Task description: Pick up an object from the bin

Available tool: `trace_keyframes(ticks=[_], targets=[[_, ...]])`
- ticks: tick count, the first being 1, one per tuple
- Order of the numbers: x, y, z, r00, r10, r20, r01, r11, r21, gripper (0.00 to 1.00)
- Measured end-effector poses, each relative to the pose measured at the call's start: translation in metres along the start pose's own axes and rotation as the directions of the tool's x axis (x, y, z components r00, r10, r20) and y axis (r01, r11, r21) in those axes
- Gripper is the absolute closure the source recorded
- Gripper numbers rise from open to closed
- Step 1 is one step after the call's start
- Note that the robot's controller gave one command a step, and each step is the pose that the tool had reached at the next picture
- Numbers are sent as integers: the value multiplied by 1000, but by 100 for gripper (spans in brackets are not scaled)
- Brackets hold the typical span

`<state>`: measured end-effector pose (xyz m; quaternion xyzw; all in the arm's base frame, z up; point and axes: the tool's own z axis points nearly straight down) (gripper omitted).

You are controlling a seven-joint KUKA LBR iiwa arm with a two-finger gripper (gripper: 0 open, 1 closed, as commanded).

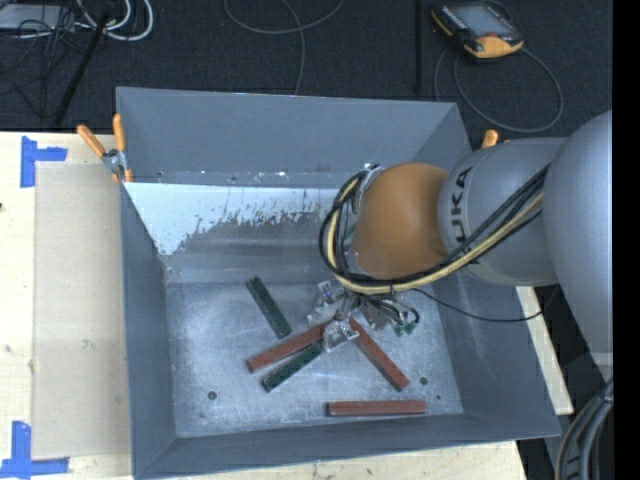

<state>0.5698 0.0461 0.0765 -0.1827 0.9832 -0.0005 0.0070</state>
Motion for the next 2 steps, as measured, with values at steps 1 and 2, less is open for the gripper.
trace_keyframes(ticks=[1, 2], targets=[[0, 0, 0, 1000, 0, 0, 0, 1000, 0, 100], [31, 13, -151, 999, -41, -11, 41, 999, -4, 100]])
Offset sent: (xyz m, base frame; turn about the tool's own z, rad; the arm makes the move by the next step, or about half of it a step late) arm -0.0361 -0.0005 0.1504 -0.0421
